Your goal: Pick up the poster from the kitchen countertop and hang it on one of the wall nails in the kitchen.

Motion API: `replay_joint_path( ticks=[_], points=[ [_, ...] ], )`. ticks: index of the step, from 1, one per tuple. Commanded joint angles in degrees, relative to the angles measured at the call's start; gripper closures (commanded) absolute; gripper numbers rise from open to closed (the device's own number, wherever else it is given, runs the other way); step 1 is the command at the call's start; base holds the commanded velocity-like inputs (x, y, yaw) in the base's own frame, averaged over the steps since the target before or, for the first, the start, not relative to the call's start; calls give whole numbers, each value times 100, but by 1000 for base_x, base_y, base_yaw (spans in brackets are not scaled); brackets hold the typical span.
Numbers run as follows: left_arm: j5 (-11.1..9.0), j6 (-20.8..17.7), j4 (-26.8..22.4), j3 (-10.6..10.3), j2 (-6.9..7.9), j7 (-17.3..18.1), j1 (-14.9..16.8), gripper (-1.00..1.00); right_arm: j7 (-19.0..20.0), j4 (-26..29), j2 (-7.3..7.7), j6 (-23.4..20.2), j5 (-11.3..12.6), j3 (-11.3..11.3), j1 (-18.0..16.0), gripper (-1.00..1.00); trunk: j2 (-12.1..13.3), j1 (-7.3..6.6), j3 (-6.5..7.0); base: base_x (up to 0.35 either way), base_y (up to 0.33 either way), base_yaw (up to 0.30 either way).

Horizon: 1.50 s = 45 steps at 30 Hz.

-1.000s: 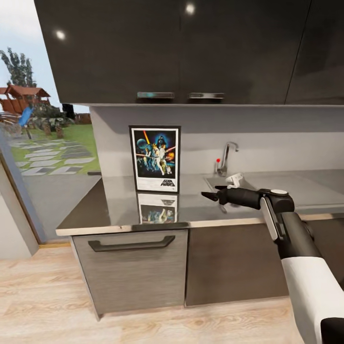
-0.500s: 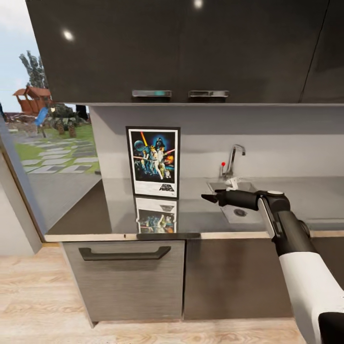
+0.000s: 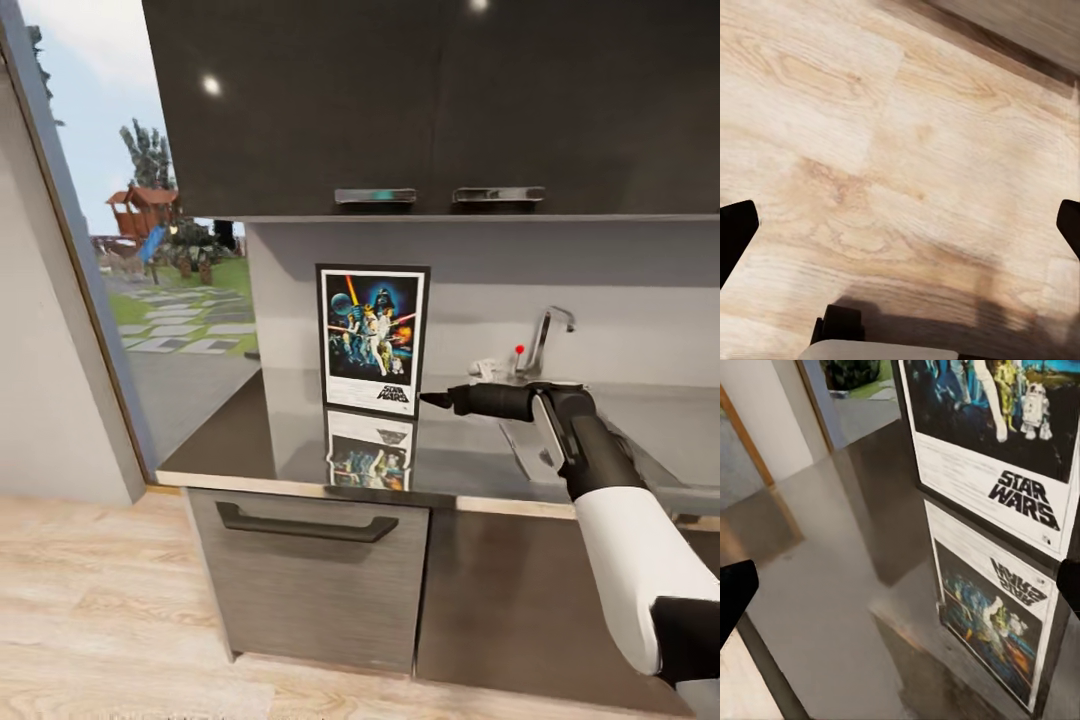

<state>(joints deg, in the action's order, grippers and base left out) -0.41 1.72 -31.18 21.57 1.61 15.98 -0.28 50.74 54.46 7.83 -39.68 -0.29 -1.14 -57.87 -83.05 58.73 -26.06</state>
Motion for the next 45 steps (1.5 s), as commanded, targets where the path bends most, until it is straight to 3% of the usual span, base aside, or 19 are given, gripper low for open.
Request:
replay_joint_path(
  ticks=[1,4,10,45],
  points=[
    [-3,4,-2,22,-3,37,2,-100,23,-57,0,9,-3,-10,-35,-100,-3,0,-5,0,0,289],
    [-3,4,-3,22,-3,37,2,-100,26,-321,4,274,-8,-10,-120,-100,-3,0,-5,0,0,270],
    [-3,4,-8,22,-3,33,2,-100,32,-455,12,409,-6,-3,-158,-100,-3,0,-5,20,-9,85],
    [-3,4,-2,22,37,28,2,-100,32,-494,34,444,-9,25,-162,-100,-3,0,-5,113,-55,2]
  ],
)
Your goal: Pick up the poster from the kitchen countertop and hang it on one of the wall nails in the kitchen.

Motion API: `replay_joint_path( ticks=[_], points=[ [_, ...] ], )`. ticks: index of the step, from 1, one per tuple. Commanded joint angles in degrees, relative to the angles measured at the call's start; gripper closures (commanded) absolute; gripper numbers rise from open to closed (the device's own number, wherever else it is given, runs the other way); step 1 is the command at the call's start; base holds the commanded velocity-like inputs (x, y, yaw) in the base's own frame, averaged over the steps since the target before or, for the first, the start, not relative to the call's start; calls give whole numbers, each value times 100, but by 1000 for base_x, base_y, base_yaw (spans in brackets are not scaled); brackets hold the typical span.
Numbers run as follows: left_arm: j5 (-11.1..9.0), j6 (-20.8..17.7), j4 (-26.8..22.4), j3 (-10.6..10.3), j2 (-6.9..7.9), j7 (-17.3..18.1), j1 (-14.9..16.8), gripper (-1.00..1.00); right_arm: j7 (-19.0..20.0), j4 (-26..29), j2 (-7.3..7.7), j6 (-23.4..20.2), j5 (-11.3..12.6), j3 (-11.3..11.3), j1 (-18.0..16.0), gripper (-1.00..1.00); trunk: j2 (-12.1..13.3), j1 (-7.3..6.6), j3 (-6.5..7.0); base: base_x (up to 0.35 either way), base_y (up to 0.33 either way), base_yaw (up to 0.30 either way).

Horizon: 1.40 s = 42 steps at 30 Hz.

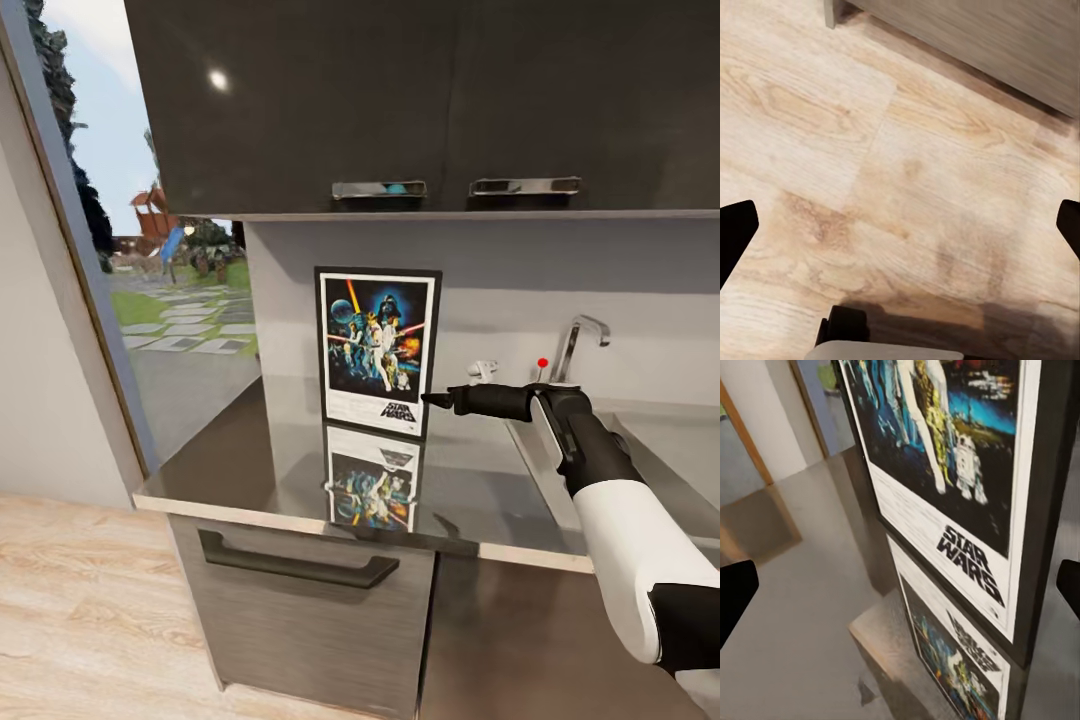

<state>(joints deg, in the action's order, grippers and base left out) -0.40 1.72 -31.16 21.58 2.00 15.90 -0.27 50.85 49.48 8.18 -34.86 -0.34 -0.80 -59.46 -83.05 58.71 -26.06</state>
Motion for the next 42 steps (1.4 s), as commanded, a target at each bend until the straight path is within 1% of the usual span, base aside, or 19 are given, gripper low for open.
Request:
replay_joint_path(
  ticks=[1,10,19,35,42],
  points=[
    [-3,4,-4,22,-2,36,1,-100,21,3,-1,-39,-3,-8,-4,-100,-3,2,-5,179,0,0],
    [-3,2,-4,22,1,36,1,-100,21,9,-1,-39,-9,-16,-4,-100,-3,2,-5,79,0,0],
    [-3,3,-4,22,2,28,1,-100,21,9,-1,-39,-5,-17,-4,-100,-3,2,-5,165,0,0],
    [-3,2,-4,27,2,28,1,-100,21,17,7,-39,-1,-26,-4,-100,-3,2,-5,12,0,0],
    [-3,2,-4,99,2,35,1,-100,21,15,8,-39,-1,-26,-4,-100,-3,2,-5,0,0,0]
  ],
)
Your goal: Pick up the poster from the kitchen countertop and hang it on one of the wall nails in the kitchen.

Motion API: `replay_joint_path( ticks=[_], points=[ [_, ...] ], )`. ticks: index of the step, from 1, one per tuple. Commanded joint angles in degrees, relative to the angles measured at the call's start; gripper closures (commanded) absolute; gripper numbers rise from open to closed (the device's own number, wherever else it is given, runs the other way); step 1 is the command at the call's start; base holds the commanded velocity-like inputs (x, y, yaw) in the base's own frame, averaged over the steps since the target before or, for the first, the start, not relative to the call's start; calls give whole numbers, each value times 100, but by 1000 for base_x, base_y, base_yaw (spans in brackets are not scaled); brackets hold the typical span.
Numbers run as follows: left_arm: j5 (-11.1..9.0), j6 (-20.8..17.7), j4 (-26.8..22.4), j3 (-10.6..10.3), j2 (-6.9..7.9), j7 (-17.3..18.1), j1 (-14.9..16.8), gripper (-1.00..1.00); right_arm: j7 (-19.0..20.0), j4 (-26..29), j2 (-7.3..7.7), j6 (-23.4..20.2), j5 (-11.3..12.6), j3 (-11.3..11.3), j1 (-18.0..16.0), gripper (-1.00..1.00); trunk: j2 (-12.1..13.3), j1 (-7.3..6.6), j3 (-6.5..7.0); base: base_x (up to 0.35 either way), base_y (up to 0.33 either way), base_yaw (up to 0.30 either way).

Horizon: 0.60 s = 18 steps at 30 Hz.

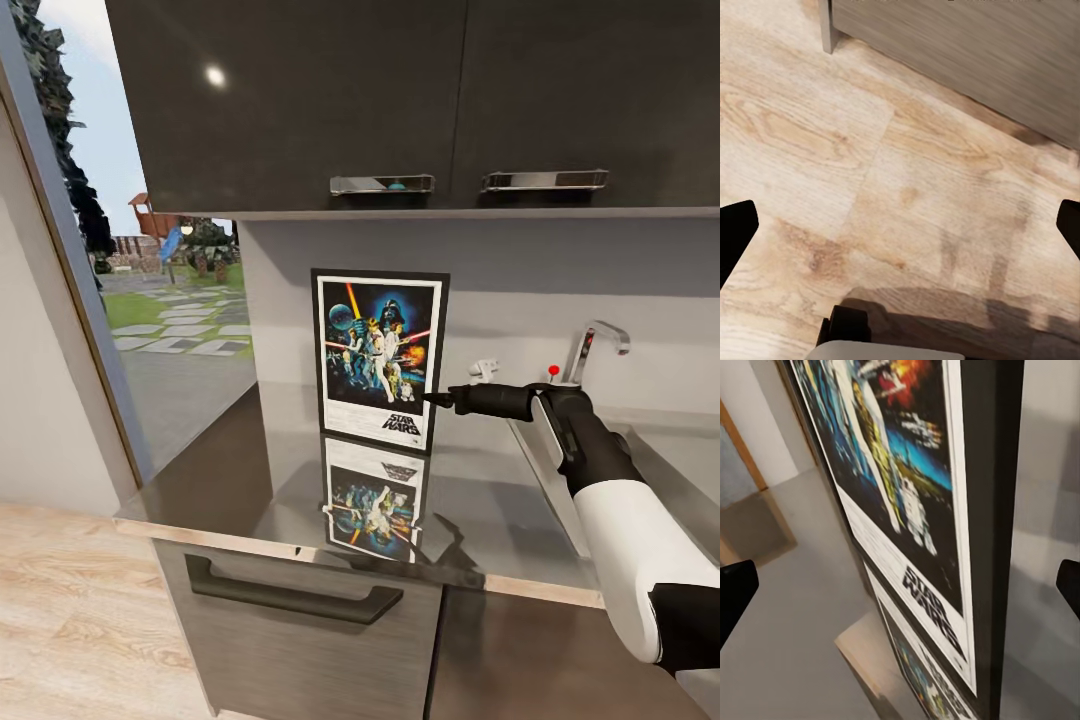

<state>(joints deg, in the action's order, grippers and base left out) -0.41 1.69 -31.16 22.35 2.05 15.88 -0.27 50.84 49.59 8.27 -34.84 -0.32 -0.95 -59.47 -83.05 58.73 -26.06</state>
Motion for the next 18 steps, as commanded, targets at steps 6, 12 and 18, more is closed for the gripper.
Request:
replay_joint_path(
  ticks=[6,12,18],
  points=[
    [-3,6,-4,57,-3,38,1,-100,22,-79,-1,273,-9,-6,3,-100,-3,0,-5,0,0,0],
    [-3,6,-4,62,-3,38,1,-100,22,-590,-1,651,-4,-8,5,-100,-3,0,-5,0,0,0],
    [-3,6,-4,64,-3,38,1,-100,29,-891,-1,1072,-11,-2,5,-100,-3,0,-5,0,0,0]
  ],
)
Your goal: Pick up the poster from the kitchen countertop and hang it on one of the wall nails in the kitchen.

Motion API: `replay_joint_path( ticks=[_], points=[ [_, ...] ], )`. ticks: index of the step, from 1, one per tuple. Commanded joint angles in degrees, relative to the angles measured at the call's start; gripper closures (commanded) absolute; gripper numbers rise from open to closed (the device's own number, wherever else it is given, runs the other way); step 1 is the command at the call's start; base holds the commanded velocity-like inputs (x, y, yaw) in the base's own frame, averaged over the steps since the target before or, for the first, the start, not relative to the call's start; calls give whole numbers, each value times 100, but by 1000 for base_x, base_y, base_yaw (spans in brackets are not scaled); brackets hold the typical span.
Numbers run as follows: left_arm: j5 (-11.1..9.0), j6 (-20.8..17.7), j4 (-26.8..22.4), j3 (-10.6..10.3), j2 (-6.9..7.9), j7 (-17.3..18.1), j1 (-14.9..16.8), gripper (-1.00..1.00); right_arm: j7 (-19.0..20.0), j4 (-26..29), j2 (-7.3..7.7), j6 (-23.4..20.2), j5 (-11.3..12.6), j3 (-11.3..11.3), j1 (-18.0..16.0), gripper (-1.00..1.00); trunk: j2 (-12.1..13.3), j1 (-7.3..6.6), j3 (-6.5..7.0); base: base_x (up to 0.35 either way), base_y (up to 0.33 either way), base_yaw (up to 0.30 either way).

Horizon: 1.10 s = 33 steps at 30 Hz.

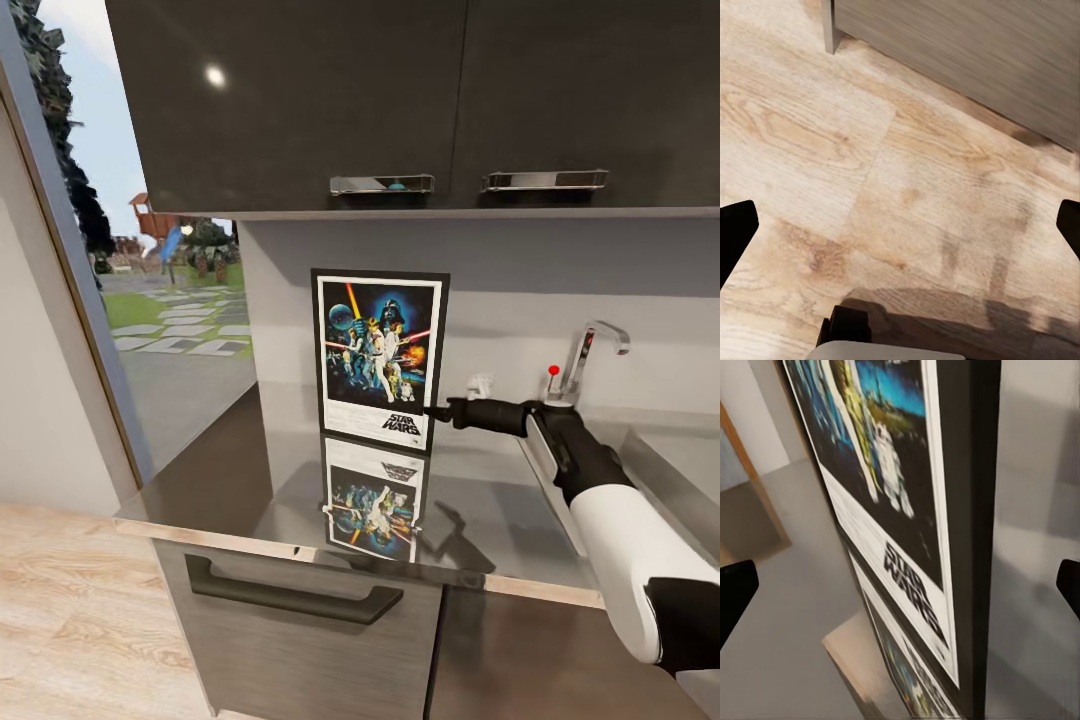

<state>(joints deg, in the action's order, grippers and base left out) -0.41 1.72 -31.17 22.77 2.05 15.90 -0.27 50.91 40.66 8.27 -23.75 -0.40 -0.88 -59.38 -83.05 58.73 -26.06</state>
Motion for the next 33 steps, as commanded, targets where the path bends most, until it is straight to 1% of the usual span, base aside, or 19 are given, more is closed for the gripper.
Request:
replay_joint_path(
  ticks=[1,13,18,20,22,33],
  points=[
    [-3,4,-4,23,-3,36,1,-100,21,-51,-1,-1,-3,-9,-3,-100,-3,0,-5,0,0,0],
    [-3,4,-4,20,-3,36,1,-100,22,-211,-1,77,-2,-8,7,-100,-3,0,-5,0,0,0],
    [-3,4,-4,21,-3,36,1,-100,24,-416,-1,322,3,-9,11,-100,-3,0,-5,0,0,0],
    [-3,4,-4,22,-3,36,1,-100,24,-578,-1,464,3,-9,13,-100,-3,0,-5,0,0,0],
    [-3,4,-4,22,-3,36,1,-100,24,-663,-1,513,4,-9,12,-100,-3,0,-5,0,0,0],
    [-3,4,-4,22,-3,36,1,-100,24,-756,-1,569,5,-9,14,-100,-3,0,-5,0,0,0]
  ],
)
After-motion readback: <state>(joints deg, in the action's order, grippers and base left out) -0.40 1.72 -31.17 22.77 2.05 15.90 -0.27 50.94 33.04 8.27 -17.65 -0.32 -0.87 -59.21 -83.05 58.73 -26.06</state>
